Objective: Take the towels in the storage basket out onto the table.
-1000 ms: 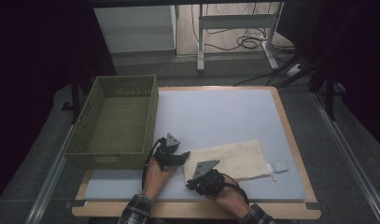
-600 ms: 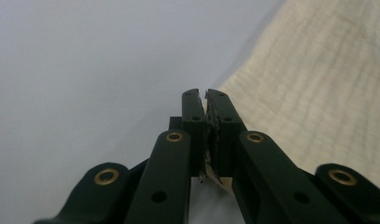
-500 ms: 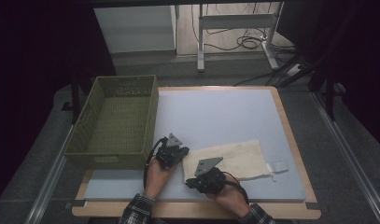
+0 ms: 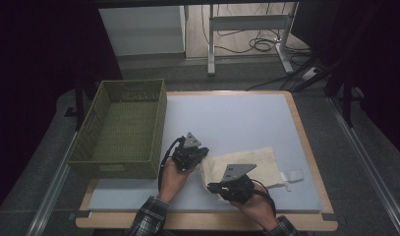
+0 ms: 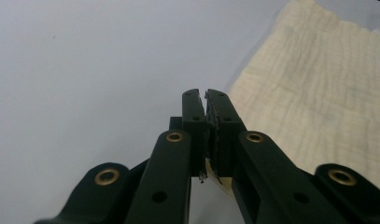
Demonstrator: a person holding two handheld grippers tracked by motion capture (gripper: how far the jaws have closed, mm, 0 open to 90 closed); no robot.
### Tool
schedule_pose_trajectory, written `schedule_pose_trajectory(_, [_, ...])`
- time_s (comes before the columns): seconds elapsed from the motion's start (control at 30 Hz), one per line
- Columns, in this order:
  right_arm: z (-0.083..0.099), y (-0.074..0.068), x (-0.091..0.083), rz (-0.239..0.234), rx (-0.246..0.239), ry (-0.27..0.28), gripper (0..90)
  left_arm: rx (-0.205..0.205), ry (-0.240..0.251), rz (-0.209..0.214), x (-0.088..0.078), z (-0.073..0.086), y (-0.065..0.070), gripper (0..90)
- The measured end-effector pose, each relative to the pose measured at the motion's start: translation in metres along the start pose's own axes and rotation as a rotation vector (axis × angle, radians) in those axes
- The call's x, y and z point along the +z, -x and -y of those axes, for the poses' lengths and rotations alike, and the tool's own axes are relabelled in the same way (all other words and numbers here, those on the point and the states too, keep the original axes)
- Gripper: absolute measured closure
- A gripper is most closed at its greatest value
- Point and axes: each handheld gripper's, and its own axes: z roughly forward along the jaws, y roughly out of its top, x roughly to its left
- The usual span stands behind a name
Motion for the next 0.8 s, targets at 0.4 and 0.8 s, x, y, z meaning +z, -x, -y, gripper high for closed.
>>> schedule_pose_trajectory(0.4, [0.028,0.018,-0.039,0.092,0.073,0.020,85.7,0.076,0.016,0.044,0.029,-0.032,0.019,86.5])
schedule_pose_trajectory(0.8, [0.057,0.037,-0.075,0.169,0.162,0.048,85.6,0.129,0.014,0.100,0.064,-0.060,0.038,86.1])
